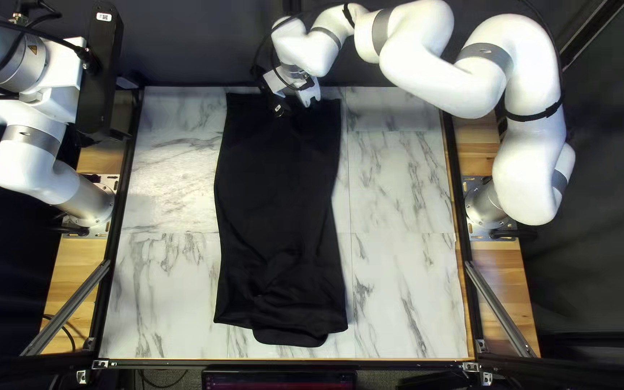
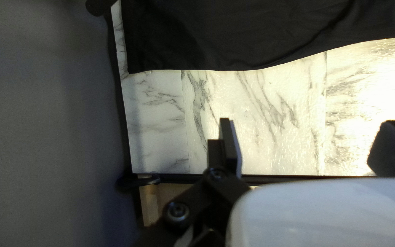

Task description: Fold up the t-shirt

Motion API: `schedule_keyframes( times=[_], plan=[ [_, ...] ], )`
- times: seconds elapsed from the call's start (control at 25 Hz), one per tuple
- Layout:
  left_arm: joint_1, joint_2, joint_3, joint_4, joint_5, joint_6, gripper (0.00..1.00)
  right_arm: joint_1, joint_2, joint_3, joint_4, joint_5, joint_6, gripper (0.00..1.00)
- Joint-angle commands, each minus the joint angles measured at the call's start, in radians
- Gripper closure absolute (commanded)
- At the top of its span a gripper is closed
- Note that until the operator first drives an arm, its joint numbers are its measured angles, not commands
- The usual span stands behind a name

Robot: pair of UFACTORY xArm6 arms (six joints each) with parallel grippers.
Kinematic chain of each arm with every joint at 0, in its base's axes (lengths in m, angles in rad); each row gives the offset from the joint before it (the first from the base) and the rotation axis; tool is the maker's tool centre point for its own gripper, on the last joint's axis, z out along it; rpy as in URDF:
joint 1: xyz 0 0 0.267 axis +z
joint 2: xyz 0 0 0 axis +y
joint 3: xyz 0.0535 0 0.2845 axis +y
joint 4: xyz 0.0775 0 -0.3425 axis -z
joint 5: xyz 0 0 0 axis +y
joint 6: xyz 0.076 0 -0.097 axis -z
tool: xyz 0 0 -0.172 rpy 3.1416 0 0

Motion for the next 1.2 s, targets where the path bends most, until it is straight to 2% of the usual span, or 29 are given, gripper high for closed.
schedule_keyframes(
  times=[0.04, 0.32, 0.8, 1.2],
  plan=[
    [0.000, 0.000, 0.000, 0.000, 0.000, 0.000, 0.00, -0.003, -0.015, -0.001, -0.012, 0.010, 0.012, 0.99],
    [0.000, 0.000, 0.000, 0.000, 0.000, 0.000, 0.00, -0.004, -0.029, -0.025, -0.029, 0.032, 0.022, 0.99],
    [0.000, 0.000, 0.000, 0.000, 0.000, 0.000, 0.00, -0.010, -0.060, -0.014, -0.053, 0.028, 0.039, 0.98],
    [0.000, 0.000, 0.000, 0.000, 0.000, 0.000, 0.00, -0.013, -0.041, -0.076, -0.066, 0.057, 0.036, 0.99]
  ],
)
